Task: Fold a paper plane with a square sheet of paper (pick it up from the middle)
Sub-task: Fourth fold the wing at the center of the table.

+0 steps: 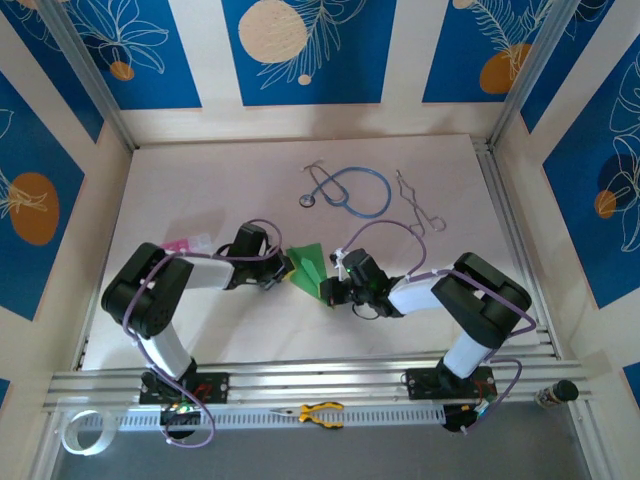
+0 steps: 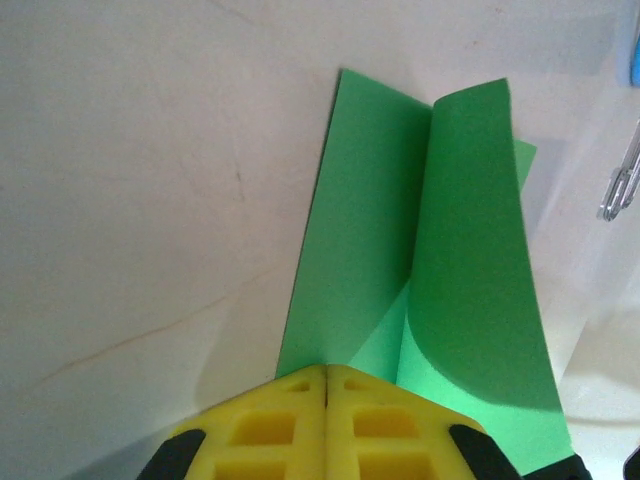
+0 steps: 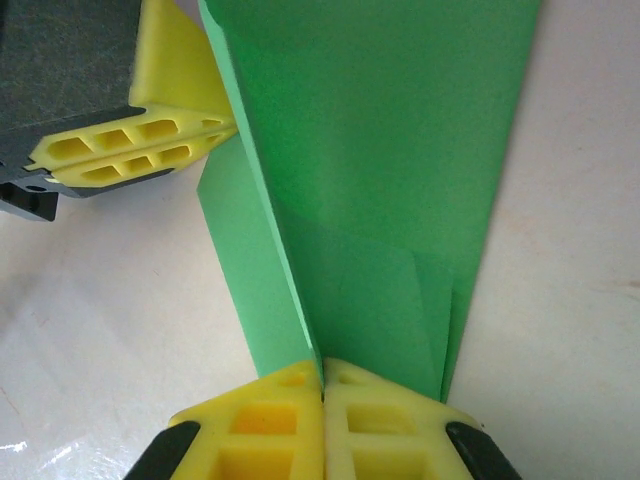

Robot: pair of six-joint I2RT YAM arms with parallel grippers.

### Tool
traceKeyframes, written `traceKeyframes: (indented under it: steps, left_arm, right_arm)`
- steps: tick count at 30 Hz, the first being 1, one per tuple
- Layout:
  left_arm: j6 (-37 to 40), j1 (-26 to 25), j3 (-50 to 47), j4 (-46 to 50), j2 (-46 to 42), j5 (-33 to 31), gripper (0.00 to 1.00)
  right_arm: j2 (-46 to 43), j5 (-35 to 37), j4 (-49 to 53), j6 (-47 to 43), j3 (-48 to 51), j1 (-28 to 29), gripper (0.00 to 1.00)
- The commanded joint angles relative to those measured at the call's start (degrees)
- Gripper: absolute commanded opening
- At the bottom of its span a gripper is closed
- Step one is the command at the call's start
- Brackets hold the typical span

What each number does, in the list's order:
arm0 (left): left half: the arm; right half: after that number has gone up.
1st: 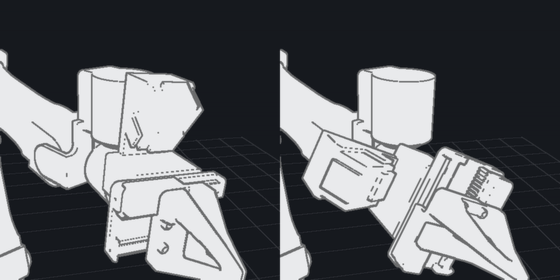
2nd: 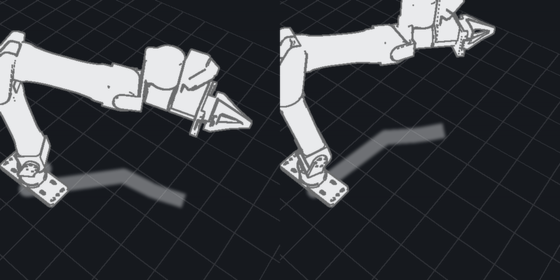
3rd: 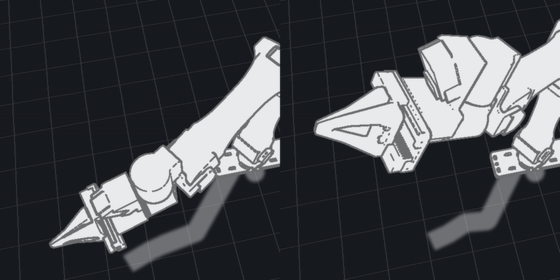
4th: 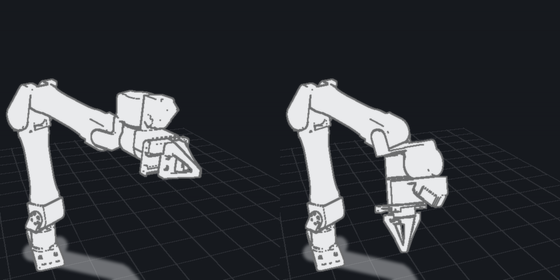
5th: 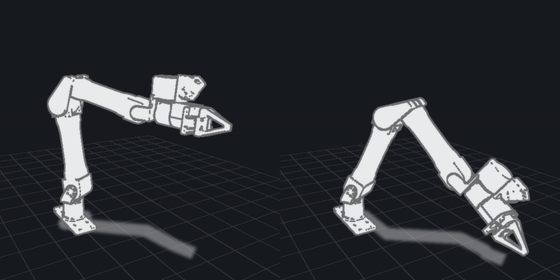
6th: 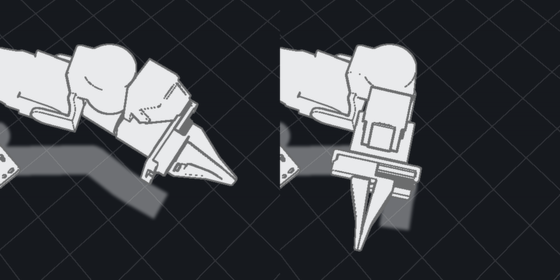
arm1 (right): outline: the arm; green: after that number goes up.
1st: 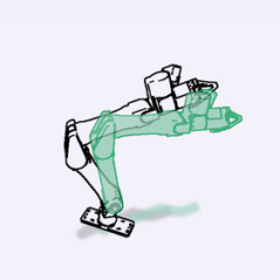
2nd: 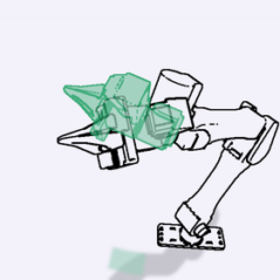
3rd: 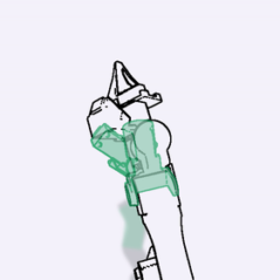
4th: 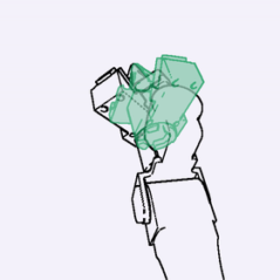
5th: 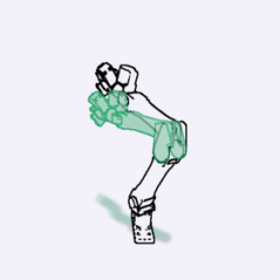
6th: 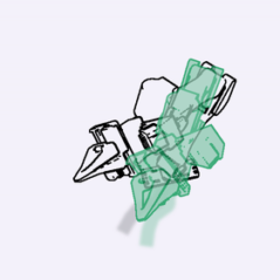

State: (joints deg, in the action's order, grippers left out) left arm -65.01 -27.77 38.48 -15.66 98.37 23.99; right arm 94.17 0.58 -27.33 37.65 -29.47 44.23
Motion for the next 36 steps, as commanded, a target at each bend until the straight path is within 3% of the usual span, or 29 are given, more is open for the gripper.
traceKeyframes:
  steps: [1, 13, 23, 36]
  left_arm:
    - [0.6, -0.4, 0.05, 1.27, 0.45, -0.01, 0.0]
    - [0.28, -0.61, -2.75, 4.76, -3.97, -4.12, 0.0]
    - [0.14, -0.62, -2.39, 3.27, -3.05, -3.28, 0.0]
    - [0.85, -0.62, -1.45, 4.1, -2.31, -3.73, 0.0]
  right_arm:
    - [-1.36, -0.62, 0.02, 1.27, 0.98, -0.19, 0.07]
    - [-2.68, -0.7, -2.03, 1.9, 2.72, 0.6, 0.08]
    - [-1.01, -2.37, -2.38, 3.34, 2.34, -0.01, 0.07]
    - [0.7, -8.62, -5.24, 6.05, 3.35, -2.78, 0.06]
